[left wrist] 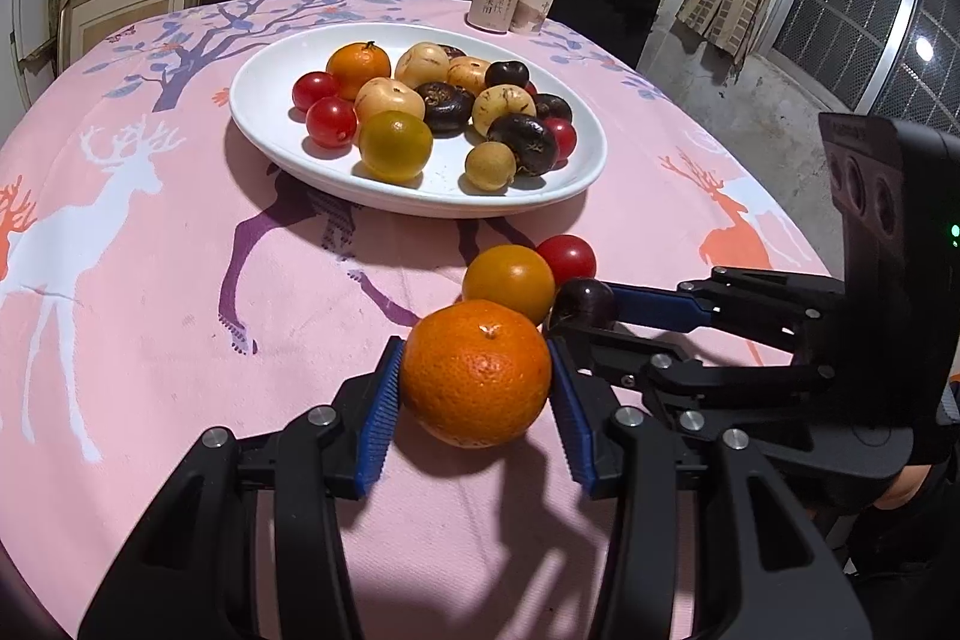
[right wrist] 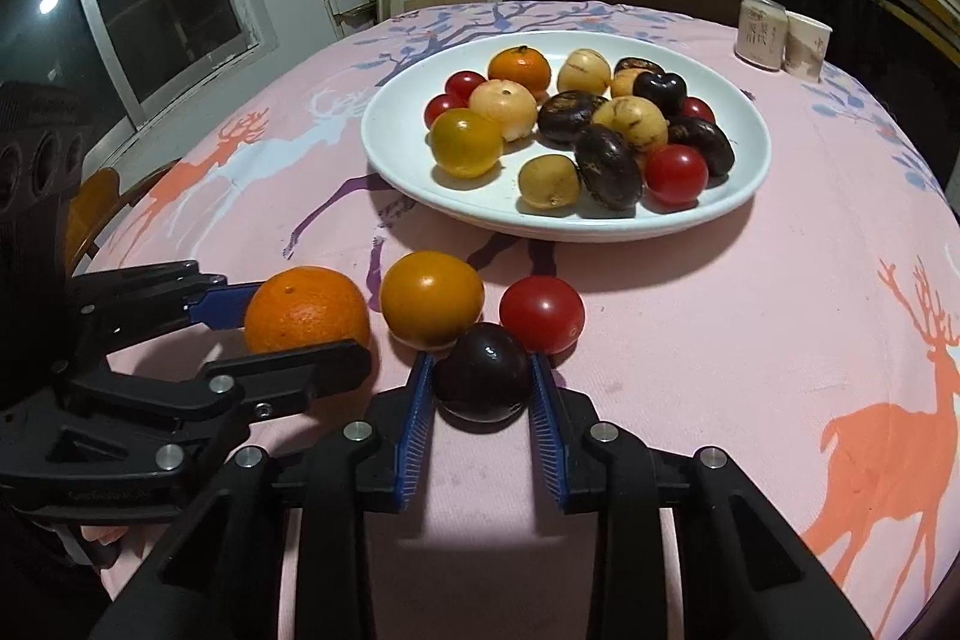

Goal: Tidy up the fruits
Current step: 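Carry the orange and dark plum onto the plate and release both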

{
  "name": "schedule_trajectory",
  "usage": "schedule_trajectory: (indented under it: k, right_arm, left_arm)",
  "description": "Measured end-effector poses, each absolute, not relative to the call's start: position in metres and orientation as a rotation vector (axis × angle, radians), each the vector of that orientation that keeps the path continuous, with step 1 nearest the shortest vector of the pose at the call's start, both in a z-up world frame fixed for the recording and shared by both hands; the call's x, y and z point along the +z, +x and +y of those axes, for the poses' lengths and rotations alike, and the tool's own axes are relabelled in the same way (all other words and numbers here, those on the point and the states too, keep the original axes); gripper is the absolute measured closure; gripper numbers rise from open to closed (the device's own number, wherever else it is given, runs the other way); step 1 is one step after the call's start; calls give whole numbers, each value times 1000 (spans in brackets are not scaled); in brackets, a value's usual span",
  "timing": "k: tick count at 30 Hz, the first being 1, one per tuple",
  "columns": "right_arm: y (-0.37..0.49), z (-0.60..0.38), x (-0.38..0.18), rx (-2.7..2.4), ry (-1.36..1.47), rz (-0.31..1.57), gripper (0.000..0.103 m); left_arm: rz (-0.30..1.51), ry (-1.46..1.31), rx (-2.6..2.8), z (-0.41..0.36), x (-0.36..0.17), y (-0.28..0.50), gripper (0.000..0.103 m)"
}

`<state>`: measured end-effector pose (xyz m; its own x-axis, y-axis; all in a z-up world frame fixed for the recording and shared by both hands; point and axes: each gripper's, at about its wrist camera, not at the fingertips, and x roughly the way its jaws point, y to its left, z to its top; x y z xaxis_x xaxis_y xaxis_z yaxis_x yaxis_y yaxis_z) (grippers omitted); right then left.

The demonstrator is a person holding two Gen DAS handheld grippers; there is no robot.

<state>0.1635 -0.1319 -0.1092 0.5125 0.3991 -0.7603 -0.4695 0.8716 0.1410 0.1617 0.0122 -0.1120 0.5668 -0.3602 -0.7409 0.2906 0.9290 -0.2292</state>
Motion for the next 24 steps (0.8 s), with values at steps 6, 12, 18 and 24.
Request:
schedule_trajectory:
  k: [6, 12, 18, 24]
  right_arm:
    - [161, -143, -107, 510, -37, 888, 71]
    - [157, -150, -104, 507, -10, 879, 71]
    - [154, -162, -102, 490, 25, 868, 71]
    - [153, -167, -102, 488, 39, 869, 71]
  left_arm:
    - [894, -88, -383, 11, -113, 163, 57]
    - [861, -75, -388, 9, -108, 158, 57]
    - [894, -87, -393, 10, -113, 164, 57]
    - [944, -73, -396, 6, -122, 170, 57]
